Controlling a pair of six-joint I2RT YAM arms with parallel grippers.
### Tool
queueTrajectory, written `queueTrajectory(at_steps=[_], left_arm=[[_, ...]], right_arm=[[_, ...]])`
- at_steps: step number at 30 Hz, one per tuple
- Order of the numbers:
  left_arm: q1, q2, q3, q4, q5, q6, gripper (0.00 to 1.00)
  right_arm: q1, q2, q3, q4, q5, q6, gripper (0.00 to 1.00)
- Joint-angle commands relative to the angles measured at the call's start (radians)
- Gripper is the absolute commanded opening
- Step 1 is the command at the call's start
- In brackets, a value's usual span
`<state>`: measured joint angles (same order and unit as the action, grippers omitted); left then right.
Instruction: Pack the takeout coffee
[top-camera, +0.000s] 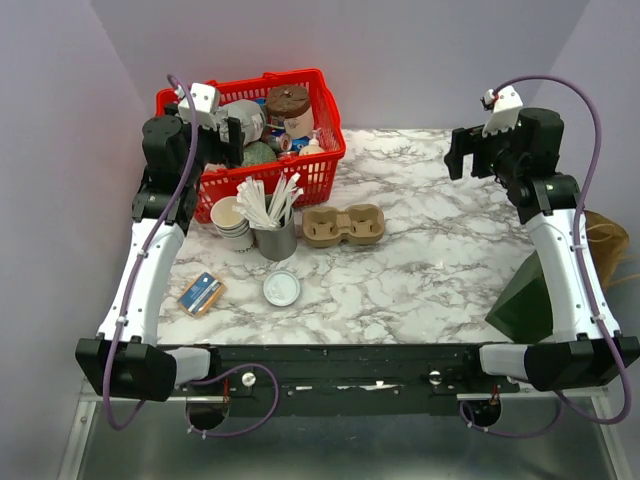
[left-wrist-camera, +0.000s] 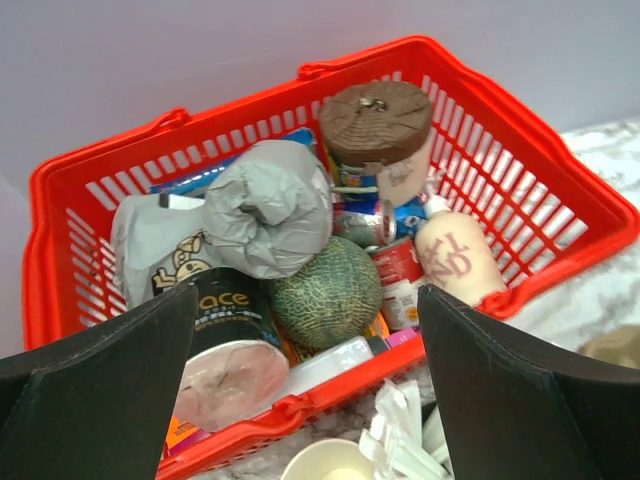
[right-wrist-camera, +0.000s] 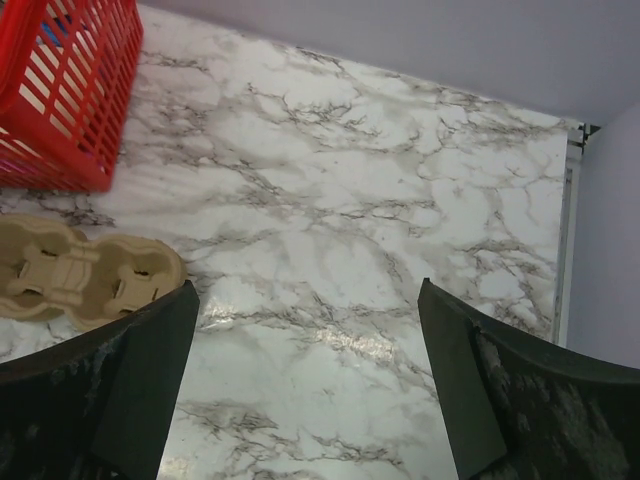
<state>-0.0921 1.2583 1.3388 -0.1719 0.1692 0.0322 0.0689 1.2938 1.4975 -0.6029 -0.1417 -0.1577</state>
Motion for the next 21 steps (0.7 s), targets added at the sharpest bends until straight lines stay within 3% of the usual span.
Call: queueTrajectory(at_steps=[1,4,9,11,15,21], left_arm=[[0.000,-0.069,0.000,-0.165,0.163,0.153,0.99],[0.000,-0.115,0.000,-0.334,0.210,0.242,0.99],[-0.001,-0.155,0.051,-0.597,0.217,0.362,0.99],[-0.001,-0.148,0.094,-0.697,0.239,0.480,0.95],[0.000,-0.116,0.119,-0.969,0.239,0.665,0.89],[-0.001,-0.135,-0.001,-0.996,0.341,0.761,0.81]], right_arm=[[0.000,-0.007,-0.014,-0.017,-0.067,-0.041,1.00],[0.000,-0.007,-0.011,-0.090,-0.182,-0.144,1.00],[0.000,0.007,0.006,-0.296,-0.504,-0.379,1.00],[0.005,0.013,0.004,-0.350,-0.576,-0.402,1.00],[0.022,0.022,0.000,-0.370,-0.608,-0.402,1.00],[0.042,0.030,0.000,-0.359,-0.599,-0.393,1.00]])
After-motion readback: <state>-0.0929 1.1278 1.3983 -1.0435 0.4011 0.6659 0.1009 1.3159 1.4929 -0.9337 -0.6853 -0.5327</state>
